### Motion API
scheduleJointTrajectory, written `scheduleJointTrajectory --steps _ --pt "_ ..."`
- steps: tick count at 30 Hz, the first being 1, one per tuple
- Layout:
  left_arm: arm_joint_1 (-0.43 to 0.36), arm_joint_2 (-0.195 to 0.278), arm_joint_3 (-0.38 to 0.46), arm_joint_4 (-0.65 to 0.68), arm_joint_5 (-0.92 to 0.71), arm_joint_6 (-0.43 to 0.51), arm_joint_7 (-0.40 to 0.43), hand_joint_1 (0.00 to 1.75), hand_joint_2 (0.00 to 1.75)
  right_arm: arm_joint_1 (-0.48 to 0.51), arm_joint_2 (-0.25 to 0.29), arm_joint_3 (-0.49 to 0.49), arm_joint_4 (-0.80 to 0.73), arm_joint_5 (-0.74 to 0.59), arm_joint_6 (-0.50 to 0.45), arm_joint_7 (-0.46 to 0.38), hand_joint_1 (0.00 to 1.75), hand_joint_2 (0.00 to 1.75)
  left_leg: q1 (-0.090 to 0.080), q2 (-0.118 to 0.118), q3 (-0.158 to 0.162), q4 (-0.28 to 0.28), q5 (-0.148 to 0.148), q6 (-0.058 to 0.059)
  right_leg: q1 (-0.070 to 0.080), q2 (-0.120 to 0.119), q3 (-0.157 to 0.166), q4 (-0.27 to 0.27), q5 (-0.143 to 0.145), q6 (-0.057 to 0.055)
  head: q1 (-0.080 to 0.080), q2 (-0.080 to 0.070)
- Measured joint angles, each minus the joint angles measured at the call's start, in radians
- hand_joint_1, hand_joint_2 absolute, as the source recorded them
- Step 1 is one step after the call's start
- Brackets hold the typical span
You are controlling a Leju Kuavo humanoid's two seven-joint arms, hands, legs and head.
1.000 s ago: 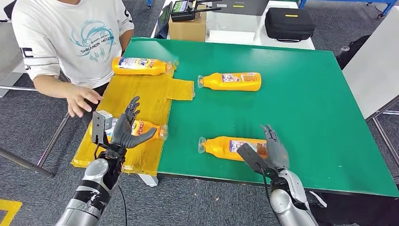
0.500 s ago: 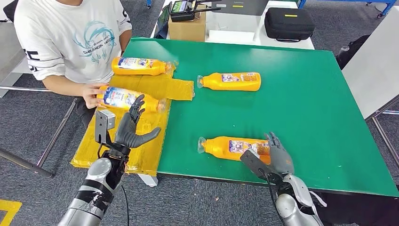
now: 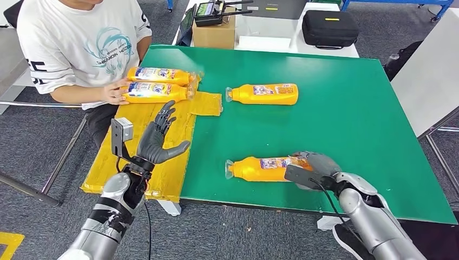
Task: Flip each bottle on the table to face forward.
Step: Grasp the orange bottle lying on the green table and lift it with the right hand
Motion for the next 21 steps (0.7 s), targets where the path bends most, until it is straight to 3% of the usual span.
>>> scheduleJointTrajectory --steps 6,8,11,15,21 --pt "-0.035 0.001 -0.019 0.043 0.027 -0.017 -0.009 0.00 1.75 -0.089 -0.046 0.125 0.061 -0.083 0.033 -0.014 1.75 1.75 0.000 0.000 0.001 0.000 0.000 0.000 0.000 0.000 0.001 0.000 0.000 0.000 0.000 0.000" --pt "-0.038 0.003 -0.021 0.049 0.030 -0.008 -0.010 0.00 1.75 -0.096 -0.051 0.151 0.070 -0.113 -0.023 0.006 1.75 1.75 0.000 -0.001 0.000 0.000 0.000 0.000 0.000 0.000 0.002 0.000 0.000 0.000 0.000 0.000" --pt "-0.025 0.008 -0.019 0.042 0.027 0.027 -0.002 0.00 1.75 -0.062 -0.037 0.148 0.053 -0.133 -0.179 0.077 1.75 1.75 0.000 -0.002 0.000 0.000 0.000 0.000 0.000 0.000 0.002 0.000 0.000 0.000 0.000 0.000" --pt "0.005 0.013 -0.013 0.009 0.012 0.085 0.015 0.00 1.75 0.039 0.026 0.080 -0.033 -0.125 -0.374 0.128 1.75 1.75 0.001 -0.003 -0.003 0.000 0.000 0.000 0.001 -0.001 -0.001 0.001 -0.001 0.000 0.000 0.000" --pt "0.012 0.008 -0.009 -0.002 0.002 0.169 0.014 0.00 1.75 0.183 0.172 -0.066 -0.189 -0.143 -0.581 0.066 1.75 1.75 0.003 -0.005 -0.005 0.000 0.000 0.000 0.003 -0.001 -0.004 0.001 -0.001 0.000 0.000 0.000"
